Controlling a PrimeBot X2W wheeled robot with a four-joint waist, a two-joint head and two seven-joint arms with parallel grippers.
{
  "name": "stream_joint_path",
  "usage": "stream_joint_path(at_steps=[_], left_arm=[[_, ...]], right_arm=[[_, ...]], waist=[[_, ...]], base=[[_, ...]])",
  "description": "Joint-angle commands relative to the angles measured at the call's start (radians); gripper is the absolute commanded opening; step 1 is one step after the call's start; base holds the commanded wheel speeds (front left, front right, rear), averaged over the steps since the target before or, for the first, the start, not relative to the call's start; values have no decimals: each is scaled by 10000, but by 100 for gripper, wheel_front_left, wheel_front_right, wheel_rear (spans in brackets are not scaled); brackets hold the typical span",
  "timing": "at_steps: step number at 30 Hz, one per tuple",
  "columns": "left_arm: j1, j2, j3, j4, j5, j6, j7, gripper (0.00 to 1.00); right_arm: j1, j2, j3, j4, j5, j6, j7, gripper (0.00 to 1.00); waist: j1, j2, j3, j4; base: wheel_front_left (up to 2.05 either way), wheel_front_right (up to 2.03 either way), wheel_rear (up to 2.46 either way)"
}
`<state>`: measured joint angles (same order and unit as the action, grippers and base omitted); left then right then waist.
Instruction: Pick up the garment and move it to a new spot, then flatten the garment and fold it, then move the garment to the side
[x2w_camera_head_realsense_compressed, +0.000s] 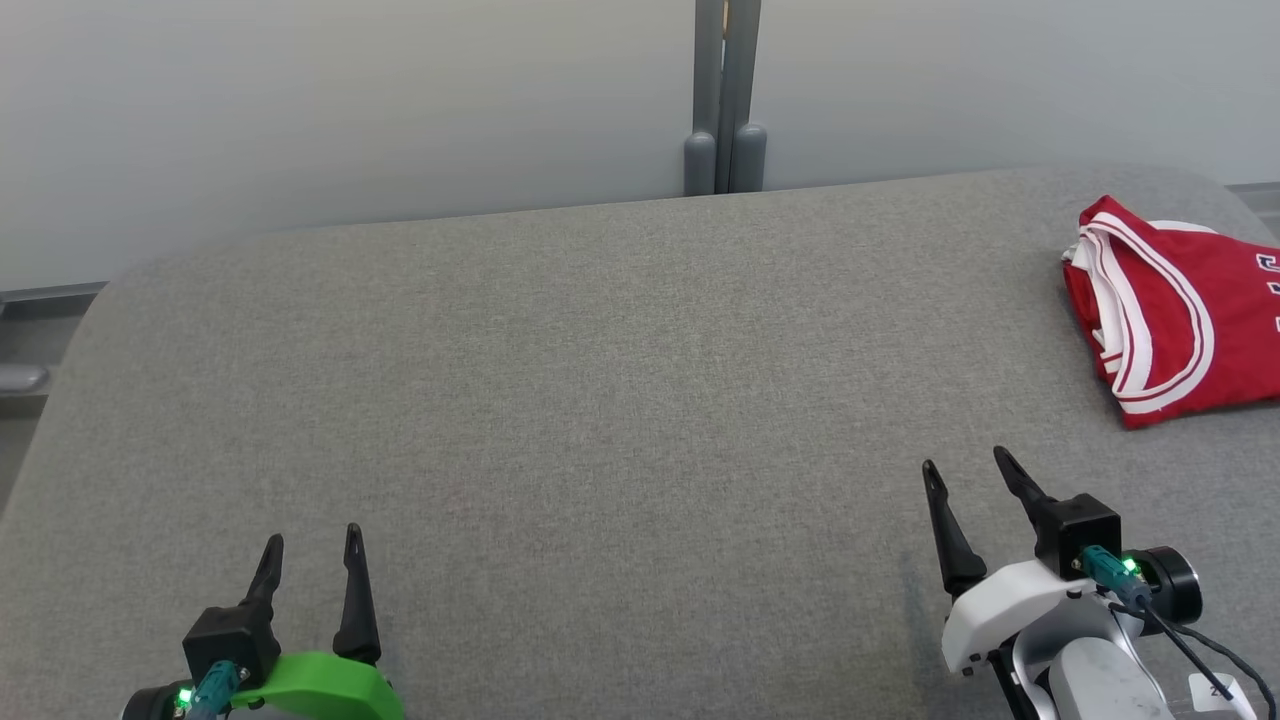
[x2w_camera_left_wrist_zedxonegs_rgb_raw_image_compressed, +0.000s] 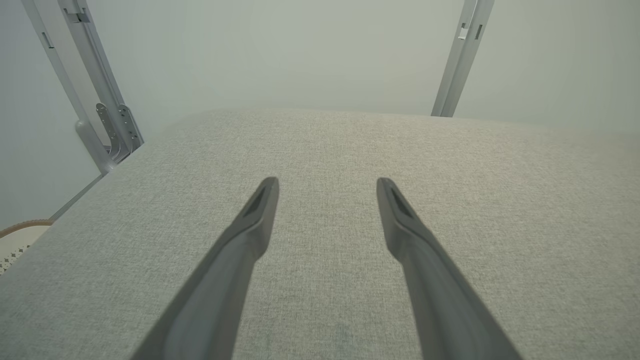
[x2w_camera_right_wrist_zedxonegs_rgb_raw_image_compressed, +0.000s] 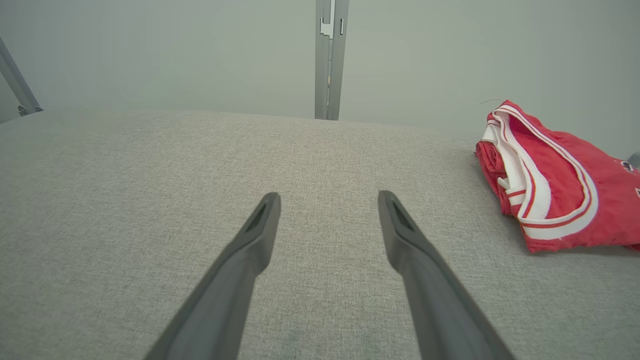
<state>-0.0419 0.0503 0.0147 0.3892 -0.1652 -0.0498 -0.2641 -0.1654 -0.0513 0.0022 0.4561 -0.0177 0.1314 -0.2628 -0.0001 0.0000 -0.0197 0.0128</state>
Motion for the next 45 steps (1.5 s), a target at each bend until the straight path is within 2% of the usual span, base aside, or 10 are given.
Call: stream_joint_path(at_steps=[1, 12, 38, 39, 43, 45], left_arm=[[105, 21, -17, 20, -2, -16, 5, 100], [85, 21, -156, 141, -81, -127, 5, 100], [9, 9, -286, 144, -197, -75, 1, 100], [109, -38, -278, 314, -175, -60, 4, 0], [195, -78, -265, 676, -237, -61, 25, 0], [119, -76, -178, 673, -624, -82, 172, 0]], right_arm=[[99, -2, 38, -9, 53, -17, -22, 100], [87, -2, 205, -46, 157, -17, -22, 100], [-25, -15, 272, -79, 136, -4, -5, 100], [184, 38, 258, 111, 113, 2, 7, 0], [394, 88, 239, 451, 158, 2, 43, 0], [317, 85, 113, 460, 577, 2, 219, 0]], waist=[[1, 0, 7, -20], [1, 0, 25, -22], [1, 0, 49, -85], [1, 0, 49, -84], [1, 0, 49, -86], [1, 0, 52, -86]], base=[[0, 0, 0], [0, 0, 0], [0, 0, 0], [0, 0, 0], [0, 0, 0], [0, 0, 0]])
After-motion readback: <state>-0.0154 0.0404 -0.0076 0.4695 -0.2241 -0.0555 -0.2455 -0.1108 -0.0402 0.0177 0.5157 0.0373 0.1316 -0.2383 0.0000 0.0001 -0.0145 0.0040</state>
